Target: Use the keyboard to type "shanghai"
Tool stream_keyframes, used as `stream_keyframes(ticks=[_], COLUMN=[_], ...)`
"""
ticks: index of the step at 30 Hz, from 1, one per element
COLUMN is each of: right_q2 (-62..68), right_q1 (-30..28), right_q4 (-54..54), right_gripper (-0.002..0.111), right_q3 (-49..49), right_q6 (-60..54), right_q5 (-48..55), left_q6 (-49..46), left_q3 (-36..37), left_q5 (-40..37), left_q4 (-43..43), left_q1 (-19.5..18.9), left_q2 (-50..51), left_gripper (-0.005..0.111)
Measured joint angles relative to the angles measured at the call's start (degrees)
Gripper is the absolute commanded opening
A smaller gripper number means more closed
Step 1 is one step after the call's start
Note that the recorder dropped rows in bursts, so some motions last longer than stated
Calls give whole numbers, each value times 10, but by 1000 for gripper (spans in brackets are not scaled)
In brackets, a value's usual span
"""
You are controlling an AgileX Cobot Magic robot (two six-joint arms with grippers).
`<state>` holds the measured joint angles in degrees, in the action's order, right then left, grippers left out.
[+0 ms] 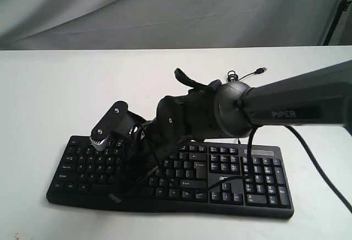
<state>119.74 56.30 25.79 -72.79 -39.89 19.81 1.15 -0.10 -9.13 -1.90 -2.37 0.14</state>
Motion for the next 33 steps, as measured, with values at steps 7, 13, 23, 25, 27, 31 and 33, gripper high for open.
stream_keyframes(ticks=[7, 13, 23, 25, 27, 31, 33], right_q2=[0, 22, 126, 136, 145, 147, 148], right_q1=[0, 2, 30, 31, 34, 36, 40], right_q4=[-22, -27, -40, -40, -42, -46, -46], right_gripper=[0, 0, 0, 0, 0, 0, 0], right_q3=[-51, -111, -284, -304, -317, -323, -323], right_q6=[0, 0, 0, 0, 0, 0, 0], right_q5=[29, 62, 159, 170, 174, 175, 175], left_q6=[0, 0, 0, 0, 0, 0, 0], left_q3=[0, 0, 0, 0, 0, 0, 0], left_q5=[0, 0, 0, 0, 0, 0, 0], left_q4=[0, 0, 0, 0, 0, 0, 0], left_q1=[0, 0, 0, 0, 0, 0, 0], left_q2=[0, 0, 0, 0, 0, 0, 0], left_gripper=[0, 0, 0, 0, 0, 0, 0])
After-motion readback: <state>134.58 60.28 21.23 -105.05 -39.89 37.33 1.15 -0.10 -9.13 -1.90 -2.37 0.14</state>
